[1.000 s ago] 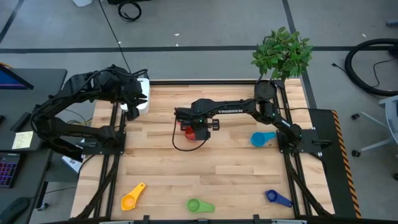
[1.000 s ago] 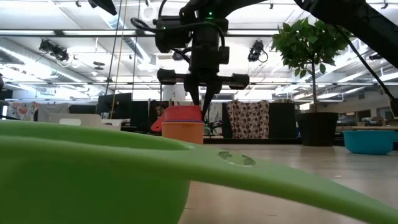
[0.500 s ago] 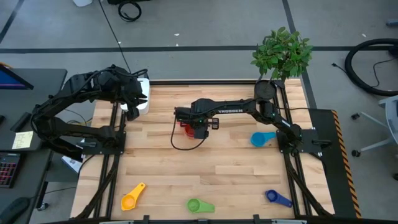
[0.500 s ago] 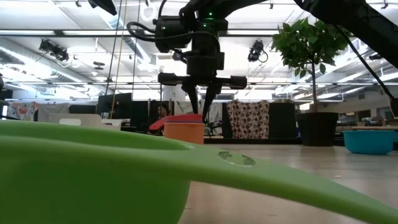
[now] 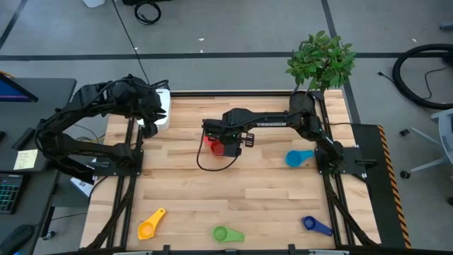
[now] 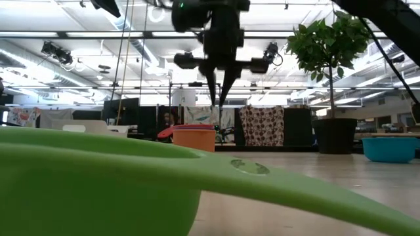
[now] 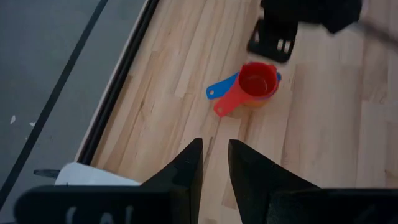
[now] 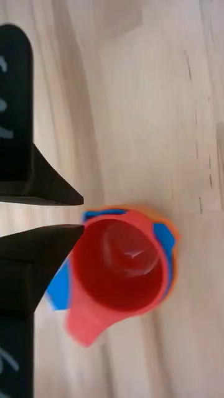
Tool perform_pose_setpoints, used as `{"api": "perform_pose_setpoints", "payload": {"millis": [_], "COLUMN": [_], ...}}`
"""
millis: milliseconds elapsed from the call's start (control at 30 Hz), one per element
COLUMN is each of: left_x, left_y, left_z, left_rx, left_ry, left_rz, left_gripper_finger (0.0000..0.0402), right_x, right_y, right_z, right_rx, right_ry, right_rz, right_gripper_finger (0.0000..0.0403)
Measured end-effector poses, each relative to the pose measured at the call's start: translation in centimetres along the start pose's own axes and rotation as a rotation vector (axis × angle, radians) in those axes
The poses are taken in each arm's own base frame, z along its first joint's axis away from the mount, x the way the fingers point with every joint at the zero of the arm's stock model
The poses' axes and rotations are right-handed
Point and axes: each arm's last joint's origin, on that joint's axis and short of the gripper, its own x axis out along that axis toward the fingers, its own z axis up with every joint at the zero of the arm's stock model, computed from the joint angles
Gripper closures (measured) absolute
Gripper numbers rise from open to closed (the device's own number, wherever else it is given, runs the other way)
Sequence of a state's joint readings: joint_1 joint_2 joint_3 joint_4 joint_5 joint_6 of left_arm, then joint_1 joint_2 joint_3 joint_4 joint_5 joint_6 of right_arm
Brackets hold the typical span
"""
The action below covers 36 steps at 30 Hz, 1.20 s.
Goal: Nest measuring cups in basket
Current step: Stack the light blue measuring cup on top of the red measuring cup
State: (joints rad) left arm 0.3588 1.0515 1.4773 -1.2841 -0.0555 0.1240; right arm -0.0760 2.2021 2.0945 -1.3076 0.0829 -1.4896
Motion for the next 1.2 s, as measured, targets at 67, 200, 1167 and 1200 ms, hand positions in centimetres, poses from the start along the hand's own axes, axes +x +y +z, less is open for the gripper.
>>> {"api": "perform_pose_setpoints", "payload": {"millis": [67,200,1167,1200], "left_x": [0.0,0.0,-3.3,-3.5], "left_y": [0.0,-0.1,-0.9,-0.9], "left_z": [-0.1,-0.5,-4.5,-4.6], "left_rx": [-0.003,-0.008,-0.404,-0.421], "left_ry": [0.015,0.051,0.195,0.189], "left_rz": [-0.002,-0.006,-0.159,-0.158], "left_gripper_finger": [0.0320,0.0320,0.0320,0.0320], "right_x": [-1.4,-4.9,-23.8,-24.0], "right_y": [0.3,1.3,17.1,17.4], "right_z": [0.0,-0.2,1.5,1.6], "right_rx": [0.047,0.274,1.336,1.342], "right_ry": [0.026,0.083,-0.437,-0.459], "right_rz": [-0.034,-0.127,-0.136,-0.106], "right_gripper_finger": [0.0339,0.0339,0.0362,0.0362]}}
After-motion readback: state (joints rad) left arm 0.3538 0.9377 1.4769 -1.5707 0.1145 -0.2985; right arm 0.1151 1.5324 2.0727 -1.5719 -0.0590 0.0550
